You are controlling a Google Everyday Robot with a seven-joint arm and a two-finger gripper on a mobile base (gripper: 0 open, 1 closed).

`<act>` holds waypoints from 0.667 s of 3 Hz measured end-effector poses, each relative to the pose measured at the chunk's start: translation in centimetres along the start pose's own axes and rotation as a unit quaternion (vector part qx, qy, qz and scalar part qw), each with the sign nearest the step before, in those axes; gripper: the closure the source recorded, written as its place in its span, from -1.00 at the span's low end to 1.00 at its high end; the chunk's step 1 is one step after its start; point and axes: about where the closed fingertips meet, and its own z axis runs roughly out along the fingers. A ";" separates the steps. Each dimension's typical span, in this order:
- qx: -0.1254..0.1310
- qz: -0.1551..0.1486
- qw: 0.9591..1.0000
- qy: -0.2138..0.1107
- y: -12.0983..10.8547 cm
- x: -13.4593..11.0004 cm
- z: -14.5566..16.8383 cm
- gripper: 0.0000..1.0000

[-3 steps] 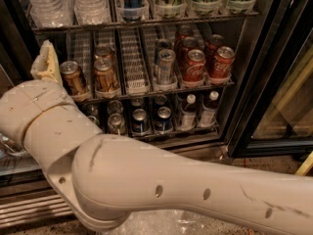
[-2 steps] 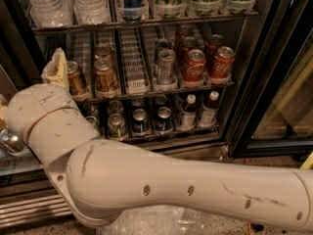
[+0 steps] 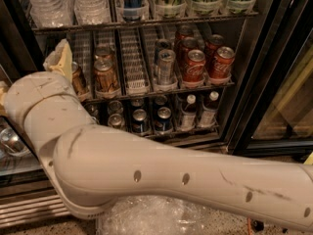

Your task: Pick water bottle from top shelf of fridge

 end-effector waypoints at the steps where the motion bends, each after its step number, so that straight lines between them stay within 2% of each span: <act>1: 0.053 -0.034 0.998 0.025 -2.5 -1.7 1.7 -1.00; 2: 0.097 -0.060 0.993 0.031 -4.4 -3.5 3.0 -1.00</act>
Offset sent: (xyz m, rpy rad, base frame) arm 0.0687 -0.0269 0.0665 -0.1433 -0.0429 -0.3300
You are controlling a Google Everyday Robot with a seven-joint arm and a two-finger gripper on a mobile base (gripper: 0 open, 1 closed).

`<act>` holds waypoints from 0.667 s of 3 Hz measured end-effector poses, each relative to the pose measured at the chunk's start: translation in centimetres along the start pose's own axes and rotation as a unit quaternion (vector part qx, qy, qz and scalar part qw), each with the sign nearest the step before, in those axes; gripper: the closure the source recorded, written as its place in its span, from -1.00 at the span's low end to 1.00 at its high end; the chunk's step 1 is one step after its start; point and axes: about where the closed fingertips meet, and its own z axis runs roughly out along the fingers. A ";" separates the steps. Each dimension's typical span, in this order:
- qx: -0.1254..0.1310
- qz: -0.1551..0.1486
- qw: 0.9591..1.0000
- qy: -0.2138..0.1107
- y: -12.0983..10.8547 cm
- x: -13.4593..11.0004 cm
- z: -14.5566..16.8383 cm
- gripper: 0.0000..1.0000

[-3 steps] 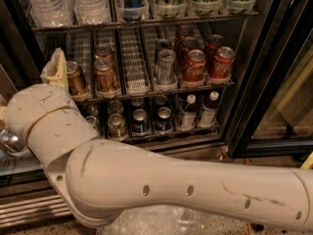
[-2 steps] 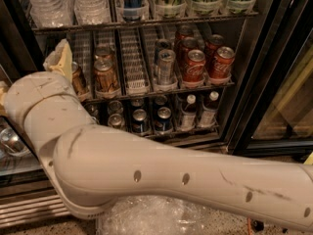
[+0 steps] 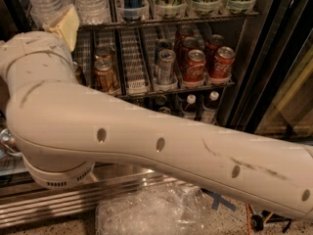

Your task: Pick water bottle from top shelf of fridge

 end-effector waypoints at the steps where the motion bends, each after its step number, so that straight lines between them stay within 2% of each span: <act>1: 0.032 -0.024 0.999 -0.006 0.3 -2.3 0.4 -1.00; 2: 0.059 -0.048 0.997 -0.007 1.4 -5.4 0.1 -1.00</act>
Offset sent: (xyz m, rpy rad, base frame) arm -0.0278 0.0298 0.0806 -0.1036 -0.0964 -0.2044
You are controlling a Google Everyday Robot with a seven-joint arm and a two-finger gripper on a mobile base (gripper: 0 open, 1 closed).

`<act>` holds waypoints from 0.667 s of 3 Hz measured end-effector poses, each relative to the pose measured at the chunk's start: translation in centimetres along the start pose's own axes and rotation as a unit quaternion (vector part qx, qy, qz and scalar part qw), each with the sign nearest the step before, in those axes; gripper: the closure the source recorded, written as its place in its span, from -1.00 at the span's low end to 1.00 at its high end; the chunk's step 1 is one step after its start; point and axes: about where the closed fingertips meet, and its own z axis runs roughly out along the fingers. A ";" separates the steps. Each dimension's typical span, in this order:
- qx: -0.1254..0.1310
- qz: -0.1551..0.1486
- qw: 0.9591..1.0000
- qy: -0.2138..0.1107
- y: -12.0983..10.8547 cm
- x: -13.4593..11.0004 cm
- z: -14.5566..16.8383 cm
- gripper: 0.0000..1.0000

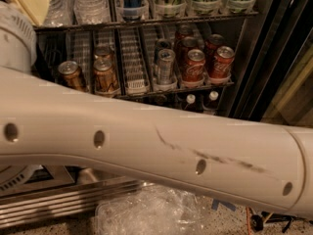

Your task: Pick water bottle from top shelf of fridge

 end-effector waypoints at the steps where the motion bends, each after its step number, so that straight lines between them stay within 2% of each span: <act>1: 0.032 -0.038 0.999 0.008 0.4 -2.8 -1.0 -1.00; 2: 0.032 -0.038 0.999 0.008 0.4 -2.8 -1.0 -1.00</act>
Offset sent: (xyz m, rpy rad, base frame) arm -0.0115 0.0038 0.0195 -0.0498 -0.0167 -0.0629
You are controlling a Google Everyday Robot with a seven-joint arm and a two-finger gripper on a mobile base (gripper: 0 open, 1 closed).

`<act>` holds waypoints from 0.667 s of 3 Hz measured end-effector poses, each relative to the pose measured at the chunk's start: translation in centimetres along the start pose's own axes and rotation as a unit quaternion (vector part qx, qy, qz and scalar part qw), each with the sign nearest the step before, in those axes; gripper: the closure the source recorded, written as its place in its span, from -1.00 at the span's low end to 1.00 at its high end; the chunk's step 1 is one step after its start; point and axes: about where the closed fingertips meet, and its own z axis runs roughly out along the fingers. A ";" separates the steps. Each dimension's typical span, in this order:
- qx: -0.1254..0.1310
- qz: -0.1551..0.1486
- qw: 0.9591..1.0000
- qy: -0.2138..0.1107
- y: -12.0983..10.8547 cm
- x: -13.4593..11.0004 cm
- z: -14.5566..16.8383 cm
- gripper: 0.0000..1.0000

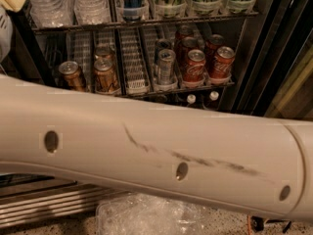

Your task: Pick water bottle from top shelf of fridge

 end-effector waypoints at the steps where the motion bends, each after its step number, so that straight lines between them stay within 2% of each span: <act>1: 0.027 0.001 1.000 0.005 -0.7 -0.6 -0.3 -1.00; 2: 0.076 -0.001 0.997 0.018 -2.5 -1.5 -1.0 -1.00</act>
Offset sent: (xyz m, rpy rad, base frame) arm 0.0033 -0.0484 0.0181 0.0323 0.0199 -0.3081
